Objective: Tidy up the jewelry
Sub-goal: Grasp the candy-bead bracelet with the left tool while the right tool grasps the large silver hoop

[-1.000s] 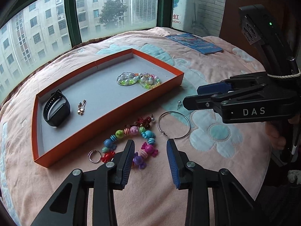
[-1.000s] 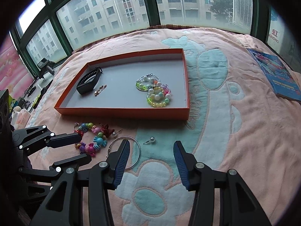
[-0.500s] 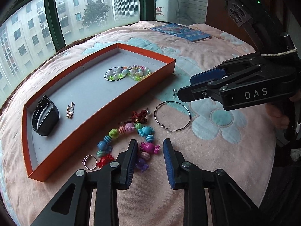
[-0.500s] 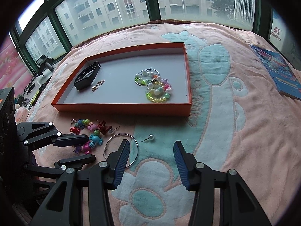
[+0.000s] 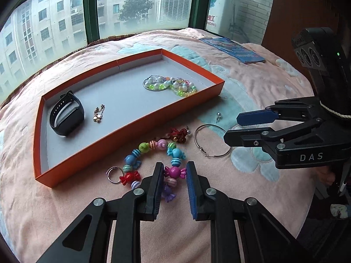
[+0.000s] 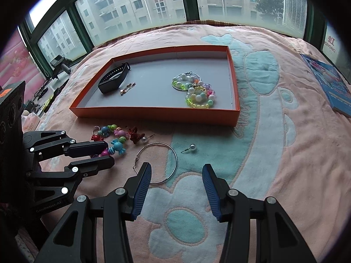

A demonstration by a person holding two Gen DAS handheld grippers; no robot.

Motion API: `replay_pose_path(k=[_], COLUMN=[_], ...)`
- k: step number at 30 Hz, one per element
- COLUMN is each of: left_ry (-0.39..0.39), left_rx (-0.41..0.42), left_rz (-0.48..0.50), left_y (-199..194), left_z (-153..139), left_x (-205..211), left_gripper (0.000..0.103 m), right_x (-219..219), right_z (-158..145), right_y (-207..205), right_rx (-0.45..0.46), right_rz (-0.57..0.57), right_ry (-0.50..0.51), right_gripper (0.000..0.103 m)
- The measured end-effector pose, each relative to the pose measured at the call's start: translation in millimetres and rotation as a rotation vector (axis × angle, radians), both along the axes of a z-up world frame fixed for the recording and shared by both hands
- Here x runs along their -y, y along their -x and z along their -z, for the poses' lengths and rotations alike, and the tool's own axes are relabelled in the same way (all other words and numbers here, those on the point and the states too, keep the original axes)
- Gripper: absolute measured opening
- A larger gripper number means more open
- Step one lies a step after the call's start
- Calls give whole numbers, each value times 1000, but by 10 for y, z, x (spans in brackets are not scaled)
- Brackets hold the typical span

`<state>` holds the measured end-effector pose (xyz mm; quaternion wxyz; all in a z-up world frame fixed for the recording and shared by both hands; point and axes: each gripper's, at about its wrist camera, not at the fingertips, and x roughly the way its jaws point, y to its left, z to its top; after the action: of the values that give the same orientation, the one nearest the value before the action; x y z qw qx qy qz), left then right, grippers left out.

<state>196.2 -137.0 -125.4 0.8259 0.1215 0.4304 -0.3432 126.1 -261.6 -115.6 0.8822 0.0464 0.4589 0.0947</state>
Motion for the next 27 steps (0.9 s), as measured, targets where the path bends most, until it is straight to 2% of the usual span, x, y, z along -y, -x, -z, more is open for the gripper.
replay_pose_path(k=[4,11,19,23,27], left_ry=[58,117,144,144,149], left_rx=[-15,-34,-36,-33,-36], left_rz=[-64,-131,-151,-145,-146], left_y=[-16,-55,-72,-46,-36], left_z=[-89,-167,-179,-164,-161], left_x=[-116,-262,-327,-309,-314], left_gripper=[22,22,22,22,22], right_x=[-103,-257,-289,-320,-395], right_z=[19,39,43,49,57], right_y=[-35,-117,-165,-195,-227], right_rx=[-10,-16,-31,-39,-40], right_rz=[-24,-12,47,67,76], right_ry=[-27,1,56,48,99], right_gripper=[53,53,53,62,62])
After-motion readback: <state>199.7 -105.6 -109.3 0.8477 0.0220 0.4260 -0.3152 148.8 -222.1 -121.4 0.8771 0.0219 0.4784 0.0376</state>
